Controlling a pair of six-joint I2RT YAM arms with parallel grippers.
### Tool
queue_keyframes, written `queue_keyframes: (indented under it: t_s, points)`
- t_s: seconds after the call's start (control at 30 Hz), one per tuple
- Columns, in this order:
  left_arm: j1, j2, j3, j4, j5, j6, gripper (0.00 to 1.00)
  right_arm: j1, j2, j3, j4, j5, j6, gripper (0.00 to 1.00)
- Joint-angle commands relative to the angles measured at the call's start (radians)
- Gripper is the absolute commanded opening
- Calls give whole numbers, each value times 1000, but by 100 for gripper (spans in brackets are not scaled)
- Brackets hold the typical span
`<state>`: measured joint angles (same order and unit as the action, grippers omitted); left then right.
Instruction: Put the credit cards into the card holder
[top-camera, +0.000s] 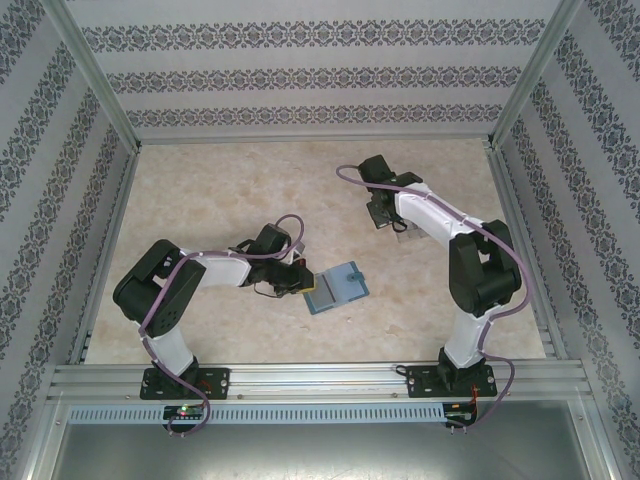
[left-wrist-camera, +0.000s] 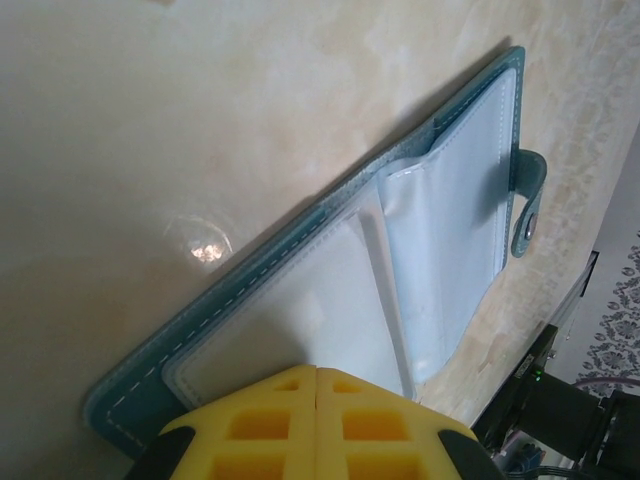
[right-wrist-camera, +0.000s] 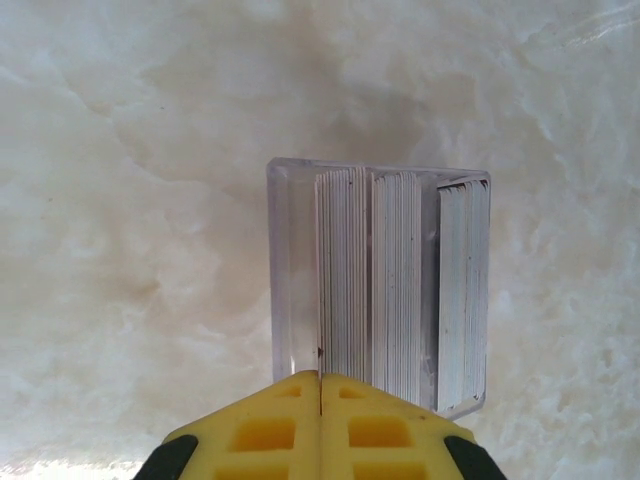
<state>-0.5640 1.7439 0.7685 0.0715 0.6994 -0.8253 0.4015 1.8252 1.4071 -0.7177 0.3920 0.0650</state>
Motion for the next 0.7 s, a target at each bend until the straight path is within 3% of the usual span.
queue_keyframes:
  t_s: [0.0,0.23,0.37,0.43,0.67]
  points:
    - [-16,6,25,-109,-21,63,1,-3,-82,-14,-7,-46,11,0]
    - [-16,21,58,-155,-6,93,1,-9,-138,-43,8,-131,16,0]
    - [-16,18,71,-189,-3,118,1,-10,-200,-65,-4,-293,59,0]
    - [-17,15,80,-219,-14,144,1,-10,-252,-118,16,-399,91,0]
    - [-17,10,109,-339,-59,223,4,-39,-440,-520,252,-1029,257,0]
